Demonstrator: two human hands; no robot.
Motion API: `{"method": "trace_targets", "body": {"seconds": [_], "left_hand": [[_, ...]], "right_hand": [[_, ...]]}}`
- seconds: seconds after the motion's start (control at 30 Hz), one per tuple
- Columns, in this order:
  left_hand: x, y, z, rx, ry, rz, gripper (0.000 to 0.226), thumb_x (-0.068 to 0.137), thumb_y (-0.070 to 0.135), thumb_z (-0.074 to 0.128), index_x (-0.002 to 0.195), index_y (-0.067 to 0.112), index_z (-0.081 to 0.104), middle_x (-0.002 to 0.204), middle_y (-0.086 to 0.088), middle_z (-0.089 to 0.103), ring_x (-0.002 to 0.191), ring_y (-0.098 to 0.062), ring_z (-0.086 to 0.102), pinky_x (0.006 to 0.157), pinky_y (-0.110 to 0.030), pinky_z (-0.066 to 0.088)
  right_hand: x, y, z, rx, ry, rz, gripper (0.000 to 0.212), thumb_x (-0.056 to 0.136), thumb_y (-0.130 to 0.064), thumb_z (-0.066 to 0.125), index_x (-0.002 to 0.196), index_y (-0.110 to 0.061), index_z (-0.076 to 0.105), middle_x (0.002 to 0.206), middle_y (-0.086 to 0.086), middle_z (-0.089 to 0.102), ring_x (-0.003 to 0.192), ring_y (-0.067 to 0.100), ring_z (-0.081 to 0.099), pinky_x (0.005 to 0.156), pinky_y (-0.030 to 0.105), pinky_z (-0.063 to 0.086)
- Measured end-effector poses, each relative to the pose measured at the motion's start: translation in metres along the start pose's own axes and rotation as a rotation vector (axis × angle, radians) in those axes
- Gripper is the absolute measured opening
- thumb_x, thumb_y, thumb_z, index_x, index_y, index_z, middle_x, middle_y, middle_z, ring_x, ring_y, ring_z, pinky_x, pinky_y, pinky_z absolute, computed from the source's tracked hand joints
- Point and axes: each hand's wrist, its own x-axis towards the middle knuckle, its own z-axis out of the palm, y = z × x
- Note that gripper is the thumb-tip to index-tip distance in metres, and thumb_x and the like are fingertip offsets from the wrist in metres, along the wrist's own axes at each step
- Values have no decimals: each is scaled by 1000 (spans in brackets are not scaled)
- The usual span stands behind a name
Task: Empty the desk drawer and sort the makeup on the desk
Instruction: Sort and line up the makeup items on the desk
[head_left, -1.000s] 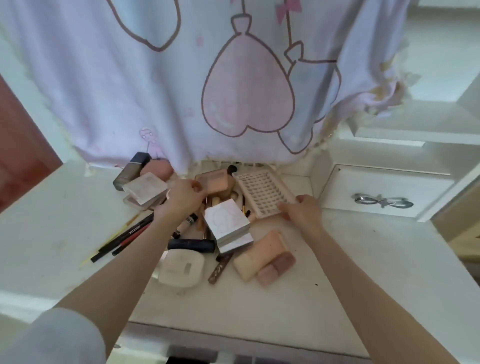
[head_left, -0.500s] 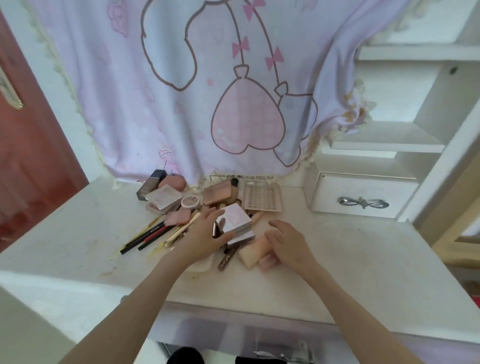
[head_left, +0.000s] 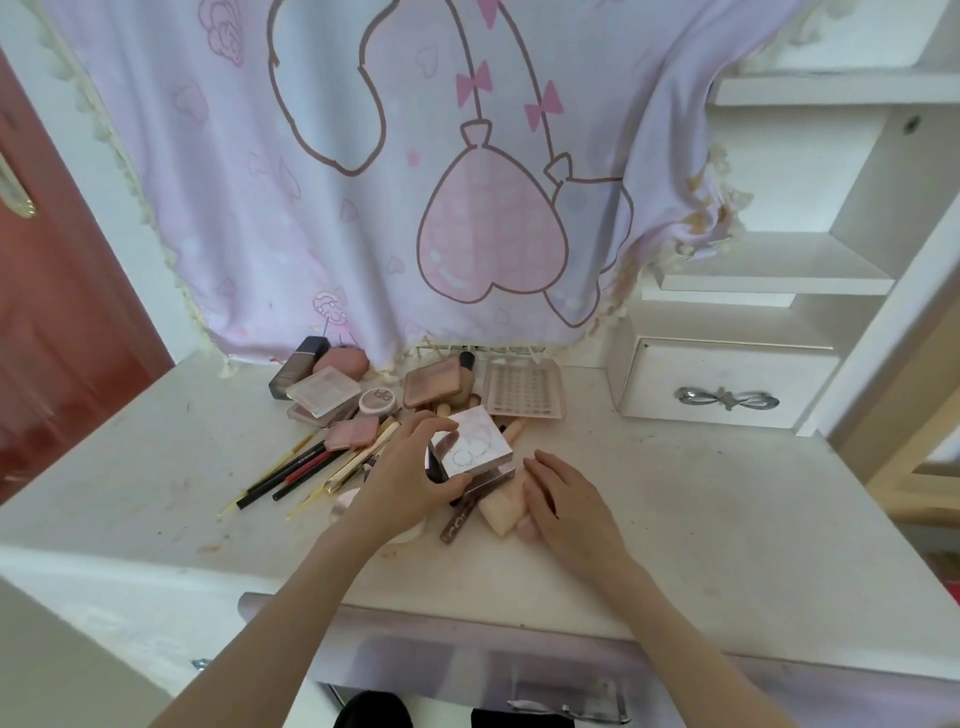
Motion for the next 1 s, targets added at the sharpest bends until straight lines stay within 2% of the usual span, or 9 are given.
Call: {"method": "trace_targets", "body": {"seconds": [0.1,0.2,0.33,0.4,0.5,0.6,0.77,0.9,1.0], "left_hand": [[-5,9,-4,-122,22,1,50,74,28,74,118,21,52,115,12,49,103,-6,47,81,-16,34],[-8,16,-5,-279,31,-67,52,63,54,66,107,28,58,103,8,59,95,-10,56,83,-22,46],[-10,26,-7,-412,67,-108,39,63,54,68,97,37,60,101,13,63,93,-7,59,85,-23,50],[-10,33,-8,-381,74,-87,28,71,44,73,95,38,59,101,15,62,93,-6,58,85,-21,48],[-12,44,-9,-263,85,-12,31,65,56,69,90,44,55,98,17,59,89,-3,55,76,-15,44],[-13,50,-6,-223,86,-1,27,70,49,72,91,40,58,99,13,56,87,-2,54,75,-16,42],[-10,58,-13,-244,166,-78,28,73,51,67,93,31,65,101,12,53,88,1,53,74,-12,42],[-12,59,-28,-217,-31,31,11,80,33,68,88,38,61,102,11,54,85,-1,52,70,-5,38],[-11,52,-38,-83,-73,85,28,79,40,67,106,35,61,111,17,51,97,2,47,79,-8,33]], "right_hand": [[1,1,0,42,-10,18,42,101,-34,33,142,-24,38,151,-10,31,138,6,25,107,14,11],[3,-3,-6,323,78,80,36,101,-24,37,135,-18,47,144,-4,42,139,9,28,110,16,2],[0,-23,-32,683,202,69,30,97,-23,46,125,-18,57,126,-9,56,123,6,48,100,8,30],[-1,-35,-42,876,88,28,36,96,-30,47,128,-16,56,125,-6,61,118,7,54,100,15,39],[-1,-46,-46,1326,-57,79,41,90,-35,48,123,-13,58,112,7,66,107,17,63,94,29,49],[1,-53,-43,1637,-87,192,37,87,-34,47,117,-15,57,105,9,66,97,20,64,81,28,54],[1,-63,-41,1704,-148,239,39,93,-39,41,127,-22,51,106,9,69,99,21,66,85,33,51],[5,-67,-49,1795,-161,271,42,92,-39,47,113,-5,57,108,20,63,98,29,64,85,33,53],[9,-71,-48,1690,-211,290,44,89,-42,49,104,-2,61,94,15,67,86,23,66,86,34,51]]}}
